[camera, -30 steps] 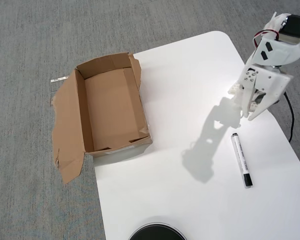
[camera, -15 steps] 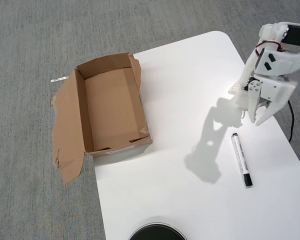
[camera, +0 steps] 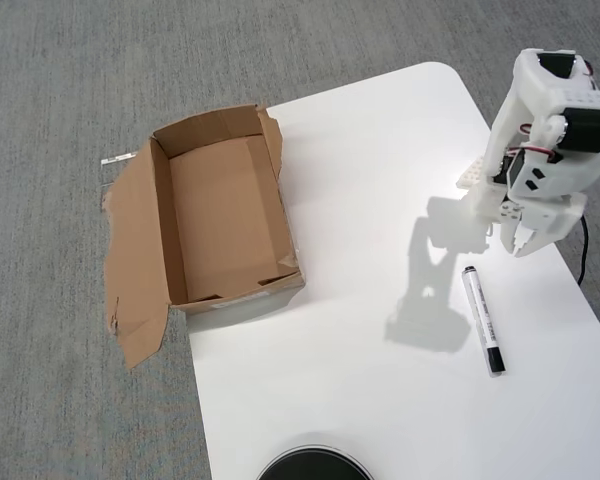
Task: Grasp a pen and put it in the box.
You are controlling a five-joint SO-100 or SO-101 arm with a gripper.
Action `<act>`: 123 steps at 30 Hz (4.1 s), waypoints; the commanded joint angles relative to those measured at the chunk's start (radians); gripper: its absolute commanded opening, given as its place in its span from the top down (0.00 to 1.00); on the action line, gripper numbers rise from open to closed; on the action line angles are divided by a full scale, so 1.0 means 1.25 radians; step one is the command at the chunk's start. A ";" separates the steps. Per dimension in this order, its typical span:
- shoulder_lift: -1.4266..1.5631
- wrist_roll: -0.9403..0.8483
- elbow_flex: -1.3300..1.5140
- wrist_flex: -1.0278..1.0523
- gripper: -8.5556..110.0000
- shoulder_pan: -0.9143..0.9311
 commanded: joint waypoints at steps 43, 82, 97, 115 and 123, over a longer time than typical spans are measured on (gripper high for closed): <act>-0.368 -0.100 0.042 -0.231 0.82 -0.072; -0.443 -0.197 0.040 -0.436 0.82 -0.072; -0.444 -0.201 -0.056 -0.445 0.82 0.028; -0.508 -0.342 -0.306 -0.445 0.82 0.451; -0.524 -0.352 -0.293 -0.445 0.82 0.506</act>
